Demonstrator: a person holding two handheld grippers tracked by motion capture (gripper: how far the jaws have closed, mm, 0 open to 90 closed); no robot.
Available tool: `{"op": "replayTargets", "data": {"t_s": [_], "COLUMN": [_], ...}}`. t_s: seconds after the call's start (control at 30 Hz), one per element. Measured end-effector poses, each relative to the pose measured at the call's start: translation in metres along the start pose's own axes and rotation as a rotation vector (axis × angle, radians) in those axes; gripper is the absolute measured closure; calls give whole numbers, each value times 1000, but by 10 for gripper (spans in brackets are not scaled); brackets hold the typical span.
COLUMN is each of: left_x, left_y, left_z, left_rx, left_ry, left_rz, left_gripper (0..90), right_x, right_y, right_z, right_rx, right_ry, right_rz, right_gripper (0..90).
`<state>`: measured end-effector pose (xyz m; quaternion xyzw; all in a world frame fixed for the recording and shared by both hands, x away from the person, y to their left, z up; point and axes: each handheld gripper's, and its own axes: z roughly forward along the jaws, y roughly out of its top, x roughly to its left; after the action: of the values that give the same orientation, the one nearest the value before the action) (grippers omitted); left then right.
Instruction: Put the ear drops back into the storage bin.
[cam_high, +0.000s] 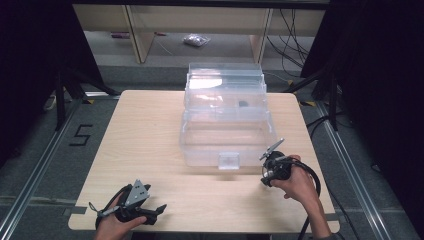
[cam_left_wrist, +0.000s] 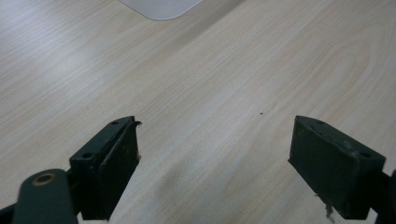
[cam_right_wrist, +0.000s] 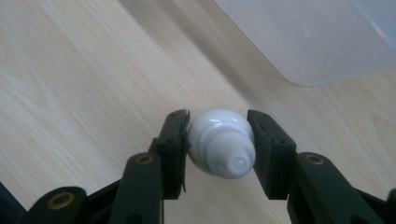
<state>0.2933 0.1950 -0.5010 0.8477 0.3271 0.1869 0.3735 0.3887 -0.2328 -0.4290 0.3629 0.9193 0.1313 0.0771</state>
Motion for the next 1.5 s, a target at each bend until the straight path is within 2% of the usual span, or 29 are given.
{"op": "replayTargets", "data": {"t_s": [0.1,0.13,0.23,0.27,0.3,0.33,0.53,0.63,0.67,0.73,0.77,0.8,0.83,0.87,1.07,1.1,1.27,1.4,1.47,1.5], "left_x": [0,0,0,0,0,0,0,0,0,0,0,-1,0,0,0,0,0,0,-1,0], "left_y": [0,0,0,0,0,0,0,0,0,0,0,0,0,0,0,0,0,0,0,0], "left_z": [0,0,0,0,0,0,0,0,0,0,0,1,0,1,0,0,0,1,1,0], "left_rx": [-4,-3,0,0,-1,1,0,0,1,0,-1,-15,-5,0,-4,-3,-3,-4,-14,-5], "left_ry": [1,2,1,-1,0,-1,0,-1,-1,-2,-2,-10,-10,-1,-4,-10,-7,-4,-10,-8], "left_rz": [-2,0,0,-1,-15,4,2,-11,0,-1,-4,-23,-9,-1,-5,-5,-5,-4,-19,-8], "left_gripper": [152,152,152,152,152,152,152,152,151,151,152,151,152,151,152,151,152,152,151,152], "right_x": [-1,-4,-5,-8,-8,-8,-11,-13,-13,-14,-14,-13,-14,-14,-16,-19,-24,-28,-30,-31], "right_y": [4,5,7,10,11,12,21,26,27,30,31,32,34,35,44,47,54,60,64,66], "right_z": [-4,-6,-9,-13,-15,-18,-34,-40,-42,-46,-48,-50,-52,-54,-63,-67,-76,-82,-84,-85], "right_rx": [-4,-5,3,-4,-1,0,-5,-7,-3,-2,-2,4,4,9,10,9,2,-2,-4,-7], "right_ry": [7,13,9,11,10,6,2,4,11,8,2,9,4,-2,8,1,11,0,-2,-2], "right_rz": [6,-16,-6,-23,-21,-20,-48,-62,-53,-60,-67,-55,-75,-70,-76,-89,-71,-67,-65,-66], "right_gripper": [601,601,601,601,601,601,602,601,601,601,601,602,602,602,602,602,602,602,601,602]}}
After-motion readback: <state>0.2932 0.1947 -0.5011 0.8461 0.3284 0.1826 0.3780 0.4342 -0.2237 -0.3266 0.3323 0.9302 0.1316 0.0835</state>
